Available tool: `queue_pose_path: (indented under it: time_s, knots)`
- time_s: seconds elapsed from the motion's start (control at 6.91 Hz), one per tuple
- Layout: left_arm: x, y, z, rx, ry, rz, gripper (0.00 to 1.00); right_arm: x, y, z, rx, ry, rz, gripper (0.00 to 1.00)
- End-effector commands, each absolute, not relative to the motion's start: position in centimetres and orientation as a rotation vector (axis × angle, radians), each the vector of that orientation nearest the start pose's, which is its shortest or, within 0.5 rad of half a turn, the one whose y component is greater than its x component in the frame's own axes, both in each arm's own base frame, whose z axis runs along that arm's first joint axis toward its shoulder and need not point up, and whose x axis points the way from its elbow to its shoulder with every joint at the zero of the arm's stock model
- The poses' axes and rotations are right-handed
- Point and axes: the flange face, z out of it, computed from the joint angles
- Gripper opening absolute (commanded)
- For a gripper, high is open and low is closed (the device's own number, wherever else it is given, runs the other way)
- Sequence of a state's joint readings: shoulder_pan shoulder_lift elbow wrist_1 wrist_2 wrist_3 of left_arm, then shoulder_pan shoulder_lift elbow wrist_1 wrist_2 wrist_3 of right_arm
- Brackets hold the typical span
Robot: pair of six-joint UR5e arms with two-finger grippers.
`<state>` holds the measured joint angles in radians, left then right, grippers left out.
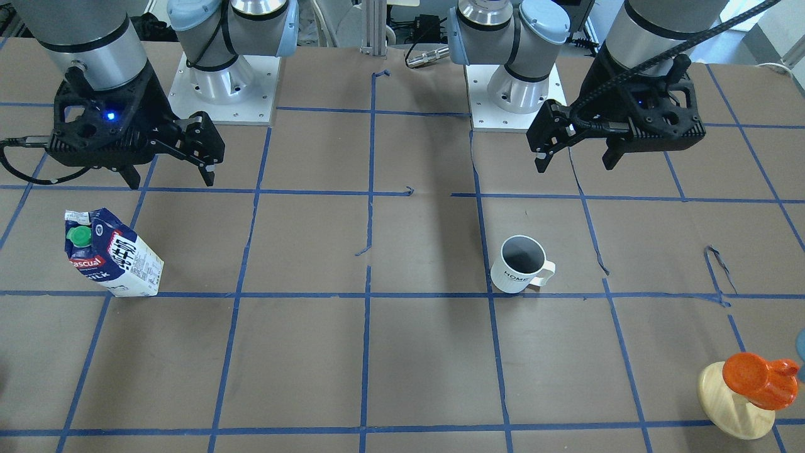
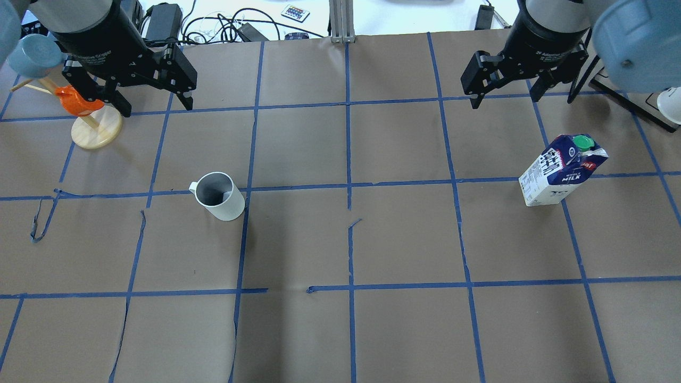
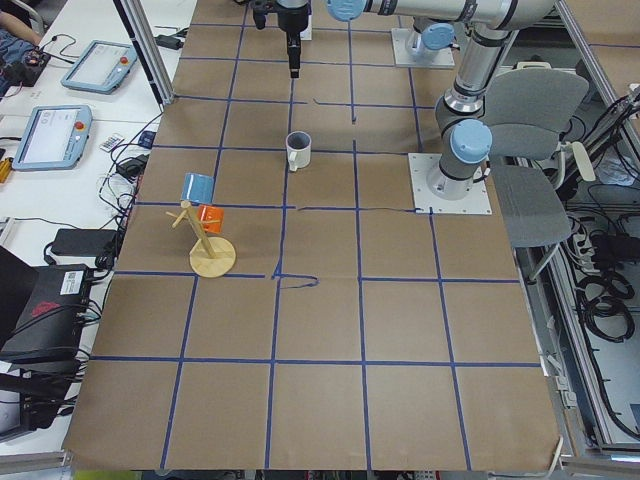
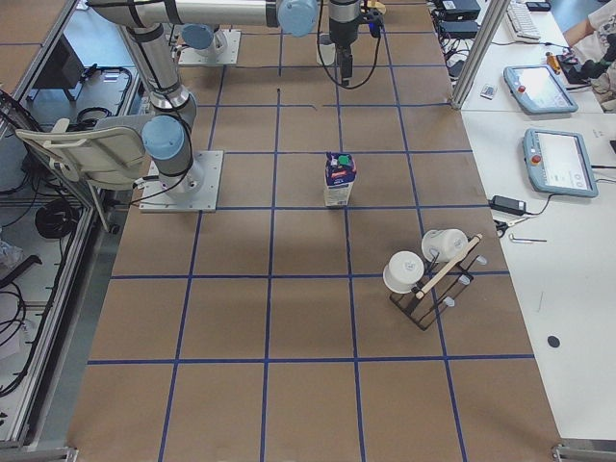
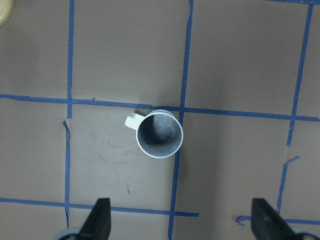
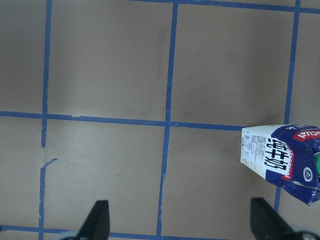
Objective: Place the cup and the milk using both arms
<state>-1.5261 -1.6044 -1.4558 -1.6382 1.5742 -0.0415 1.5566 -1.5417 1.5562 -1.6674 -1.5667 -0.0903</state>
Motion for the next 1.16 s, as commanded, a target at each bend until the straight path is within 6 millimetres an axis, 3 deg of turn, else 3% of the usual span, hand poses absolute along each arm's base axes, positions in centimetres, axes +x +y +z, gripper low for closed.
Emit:
queue_pose_path:
  time_s: [0.0,0.72,1.01]
  knots:
    - [-11.0,-51.0,52.0,-0.135,3.134,-0.019,1.0,12.7,-51.4,49.1,-0.121,3.136,-0.13,1.0]
    - [-11.0,-51.4,51.5,-0.144,3.134,-0.007,1.0,12.5,-51.4,49.2,-0.133,3.135,-0.13,1.0]
    - [-10.9,-52.5,48.8,-0.144,3.131,0.069,1.0,12.6,-51.4,49.2,-0.121,3.135,-0.133,1.0]
